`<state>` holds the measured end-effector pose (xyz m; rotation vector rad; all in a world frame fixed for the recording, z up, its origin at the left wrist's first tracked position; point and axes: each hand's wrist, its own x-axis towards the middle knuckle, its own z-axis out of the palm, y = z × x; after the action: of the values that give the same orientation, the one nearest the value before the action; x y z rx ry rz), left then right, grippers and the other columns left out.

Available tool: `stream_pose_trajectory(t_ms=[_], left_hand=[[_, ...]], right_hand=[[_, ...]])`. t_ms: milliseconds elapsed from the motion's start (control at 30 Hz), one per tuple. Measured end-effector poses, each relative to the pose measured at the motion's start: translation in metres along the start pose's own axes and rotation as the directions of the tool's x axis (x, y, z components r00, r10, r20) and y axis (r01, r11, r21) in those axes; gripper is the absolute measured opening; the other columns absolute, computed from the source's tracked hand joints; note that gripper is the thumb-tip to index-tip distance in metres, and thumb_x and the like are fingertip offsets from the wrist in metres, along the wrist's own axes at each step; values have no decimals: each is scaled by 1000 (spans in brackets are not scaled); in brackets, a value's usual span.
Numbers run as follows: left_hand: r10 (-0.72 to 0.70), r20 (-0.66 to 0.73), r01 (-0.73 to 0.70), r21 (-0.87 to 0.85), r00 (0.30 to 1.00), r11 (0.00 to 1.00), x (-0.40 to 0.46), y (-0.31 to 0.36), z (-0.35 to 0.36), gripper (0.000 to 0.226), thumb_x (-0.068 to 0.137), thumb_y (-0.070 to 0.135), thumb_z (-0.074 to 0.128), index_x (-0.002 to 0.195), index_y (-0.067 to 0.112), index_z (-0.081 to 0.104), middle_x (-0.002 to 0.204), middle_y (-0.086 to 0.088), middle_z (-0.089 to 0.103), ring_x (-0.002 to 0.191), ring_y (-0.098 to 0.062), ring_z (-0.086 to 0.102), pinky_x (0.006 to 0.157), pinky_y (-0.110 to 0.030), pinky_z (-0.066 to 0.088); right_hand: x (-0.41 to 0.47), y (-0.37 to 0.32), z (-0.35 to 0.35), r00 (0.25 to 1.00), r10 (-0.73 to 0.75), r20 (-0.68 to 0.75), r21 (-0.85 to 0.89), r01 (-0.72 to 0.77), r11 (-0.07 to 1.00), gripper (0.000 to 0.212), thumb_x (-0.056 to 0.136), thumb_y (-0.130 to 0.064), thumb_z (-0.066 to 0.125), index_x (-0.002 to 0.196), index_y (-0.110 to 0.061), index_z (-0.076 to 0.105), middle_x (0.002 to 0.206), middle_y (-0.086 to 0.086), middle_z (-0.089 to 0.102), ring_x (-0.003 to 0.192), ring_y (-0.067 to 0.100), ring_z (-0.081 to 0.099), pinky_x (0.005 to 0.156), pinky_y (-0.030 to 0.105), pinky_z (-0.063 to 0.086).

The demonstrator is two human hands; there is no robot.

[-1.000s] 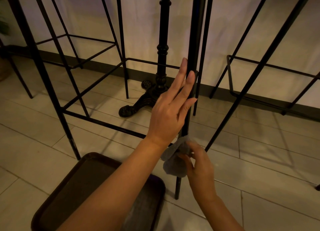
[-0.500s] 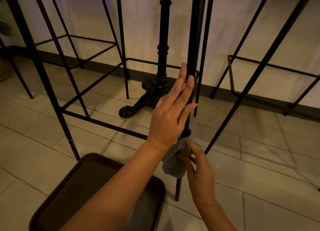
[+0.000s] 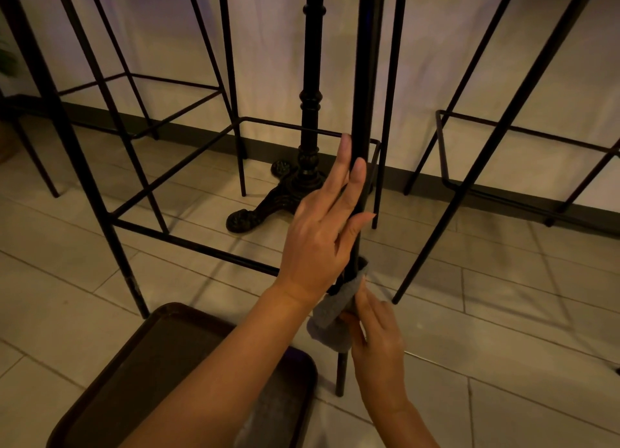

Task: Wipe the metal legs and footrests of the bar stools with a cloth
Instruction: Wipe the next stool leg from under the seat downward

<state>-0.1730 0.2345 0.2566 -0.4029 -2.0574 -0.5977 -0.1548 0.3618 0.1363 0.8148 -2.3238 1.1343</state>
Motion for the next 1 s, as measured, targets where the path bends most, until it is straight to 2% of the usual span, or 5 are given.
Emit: stream_pose_trajectory(t_ms=[267, 567, 700, 867, 1000], left_hand=[[-23, 59, 19, 66, 998, 998, -10, -2, 2, 64, 98, 32, 33, 141, 37, -14, 150, 21, -18, 118, 9, 33, 96, -20, 36], [-35, 44, 34, 25, 998, 999, -10, 1, 3, 62, 98, 30, 32, 140, 39, -13, 149, 24, -17, 118, 10, 33, 92, -20, 41], [-40, 39, 39, 25, 998, 999, -10, 2, 3, 63, 98, 30, 33, 140, 40, -13, 149, 25, -18, 116, 9, 35, 91, -23, 44], [-22, 56, 20, 31, 998, 999, -10, 0, 1, 63, 98, 33, 33, 140, 41, -14, 149, 24, -19, 123, 4, 35, 94, -28, 43], [-17, 67, 14, 39, 998, 999, -11, -2, 1, 63, 98, 34, 32, 140, 40, -14, 149, 24, -20, 126, 6, 29, 98, -27, 40]], right_hand=[[-2, 4, -1, 999, 18, 49, 17, -19, 1000, 44, 76, -2, 64, 120, -2, 57, 109, 11, 65, 96, 9, 51, 93, 4, 33], [3, -8, -18, 983, -37, 181, 61, 26, 998, 57, 84, -34, 48, 134, -8, 43, 108, 0, 58, 93, 8, 48, 83, 11, 40], [4, -12, -14, 995, -36, 96, 12, 35, 999, 50, 90, -45, 44, 127, -12, 44, 101, -3, 56, 90, 4, 45, 81, 12, 39], [3, -6, 0, 1000, 0, 3, -79, 0, 997, 45, 88, -32, 46, 111, 4, 59, 92, 10, 63, 83, 11, 48, 79, 20, 40], [-3, 0, 4, 999, 32, 24, -43, -31, 999, 35, 85, -27, 46, 101, -1, 64, 91, 8, 64, 81, 11, 49, 76, 16, 39]])
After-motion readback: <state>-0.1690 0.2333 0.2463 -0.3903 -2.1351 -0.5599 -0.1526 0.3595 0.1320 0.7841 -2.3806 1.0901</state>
